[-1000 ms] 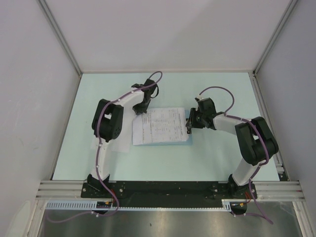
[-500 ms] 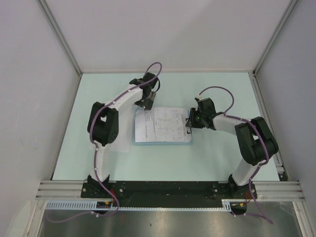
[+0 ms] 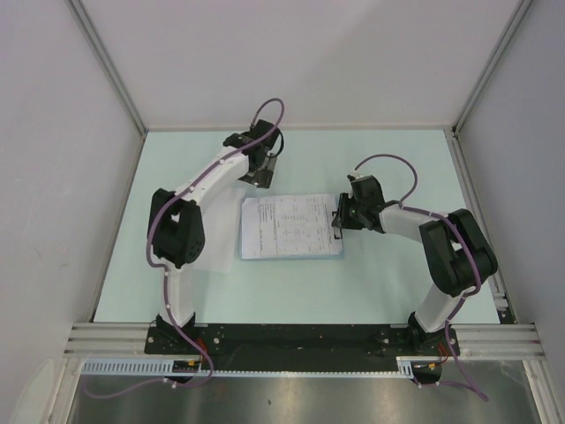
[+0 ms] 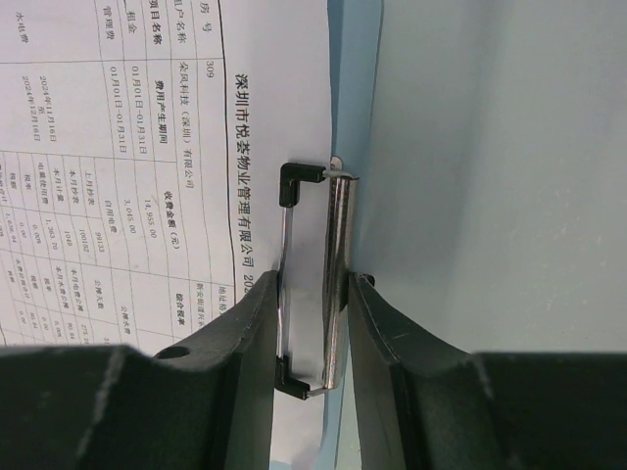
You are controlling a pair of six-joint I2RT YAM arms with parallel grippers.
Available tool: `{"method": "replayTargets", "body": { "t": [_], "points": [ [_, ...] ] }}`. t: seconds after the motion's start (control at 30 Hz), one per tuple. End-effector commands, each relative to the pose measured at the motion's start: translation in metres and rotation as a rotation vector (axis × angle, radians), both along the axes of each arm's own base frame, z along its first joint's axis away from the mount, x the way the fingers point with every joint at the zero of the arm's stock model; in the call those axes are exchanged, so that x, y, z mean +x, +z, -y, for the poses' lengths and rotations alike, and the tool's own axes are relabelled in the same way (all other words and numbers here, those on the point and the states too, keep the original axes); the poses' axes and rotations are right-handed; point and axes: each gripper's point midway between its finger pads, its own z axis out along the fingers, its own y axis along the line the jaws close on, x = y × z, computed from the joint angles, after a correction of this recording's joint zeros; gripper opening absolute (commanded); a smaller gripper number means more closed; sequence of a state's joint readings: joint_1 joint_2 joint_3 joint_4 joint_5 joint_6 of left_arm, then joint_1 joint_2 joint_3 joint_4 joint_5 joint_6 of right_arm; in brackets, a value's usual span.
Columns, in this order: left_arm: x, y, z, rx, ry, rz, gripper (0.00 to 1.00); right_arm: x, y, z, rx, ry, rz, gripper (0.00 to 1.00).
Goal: Put the files into the folder
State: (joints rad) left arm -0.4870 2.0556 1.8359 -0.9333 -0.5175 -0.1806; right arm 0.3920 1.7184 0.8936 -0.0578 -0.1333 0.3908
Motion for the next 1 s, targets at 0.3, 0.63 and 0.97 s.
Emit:
{"method": "replayTargets", "body": {
  "t": [0.3, 0.63, 0.97],
  "points": [
    [-0.063, 0.098, 0.031, -0.378, -0.131, 0.164, 1.00, -0.012, 0.028, 0.038, -0.258, -0.019, 0.011, 0.75],
    [-0.095, 0.054, -0.075, -0.641, 0.279, 0.217, 1.00, -0.009, 0.100, -0.046, -0.166, 0.086, 0.254, 0.81],
    [-0.073, 0.024, -0.113, -1.043, 0.543, 0.243, 0.99, 0.032, 0.137, -0.215, 0.390, 0.138, 0.360, 0.83]
  ]
}}
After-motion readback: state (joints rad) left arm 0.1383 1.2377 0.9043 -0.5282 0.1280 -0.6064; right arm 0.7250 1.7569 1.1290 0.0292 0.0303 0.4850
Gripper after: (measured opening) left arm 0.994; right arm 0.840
